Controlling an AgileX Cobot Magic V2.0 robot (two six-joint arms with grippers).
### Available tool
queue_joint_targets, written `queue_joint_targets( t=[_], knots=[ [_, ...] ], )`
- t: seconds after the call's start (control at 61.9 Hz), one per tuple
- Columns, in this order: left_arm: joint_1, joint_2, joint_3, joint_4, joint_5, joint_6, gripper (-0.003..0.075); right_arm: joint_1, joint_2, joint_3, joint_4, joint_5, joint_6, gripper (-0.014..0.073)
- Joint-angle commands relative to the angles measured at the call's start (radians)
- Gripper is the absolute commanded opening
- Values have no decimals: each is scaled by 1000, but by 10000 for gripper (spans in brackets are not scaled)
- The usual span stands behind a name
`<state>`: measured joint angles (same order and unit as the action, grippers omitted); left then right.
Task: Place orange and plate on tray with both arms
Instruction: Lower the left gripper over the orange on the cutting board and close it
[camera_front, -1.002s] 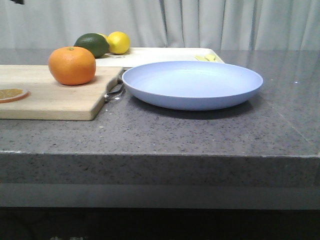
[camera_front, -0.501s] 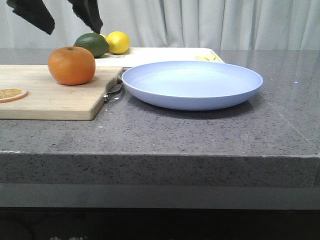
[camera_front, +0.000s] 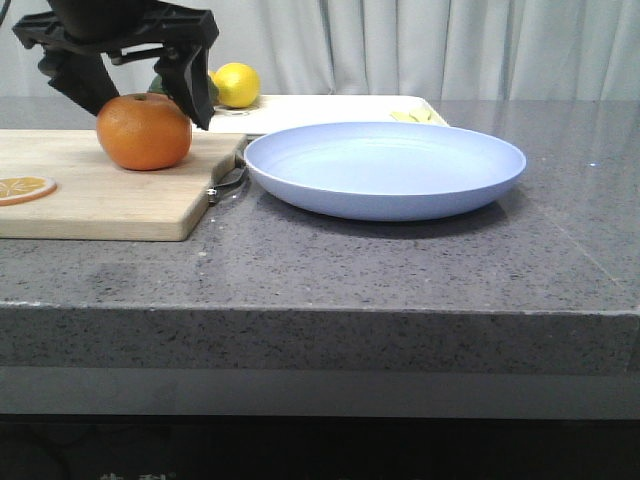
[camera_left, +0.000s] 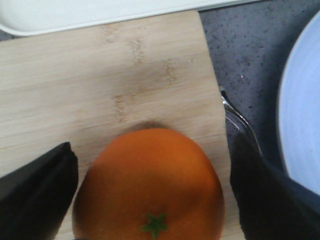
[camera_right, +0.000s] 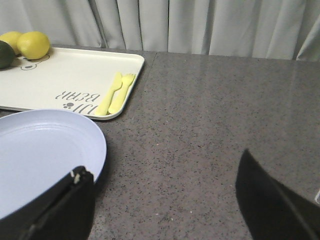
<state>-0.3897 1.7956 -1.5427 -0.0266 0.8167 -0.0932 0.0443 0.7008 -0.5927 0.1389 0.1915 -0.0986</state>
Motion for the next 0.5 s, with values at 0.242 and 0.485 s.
queue_joint_targets(
  t=[0.242,0.485],
  knots=[
    [-5,-6,-33,0,12,-2,591,-3,0,-40,-1,-70,-6,591],
    [-5,-6,-33,0,16,-2,447,-3,0,-40,-1,-69,-6,591]
  ],
)
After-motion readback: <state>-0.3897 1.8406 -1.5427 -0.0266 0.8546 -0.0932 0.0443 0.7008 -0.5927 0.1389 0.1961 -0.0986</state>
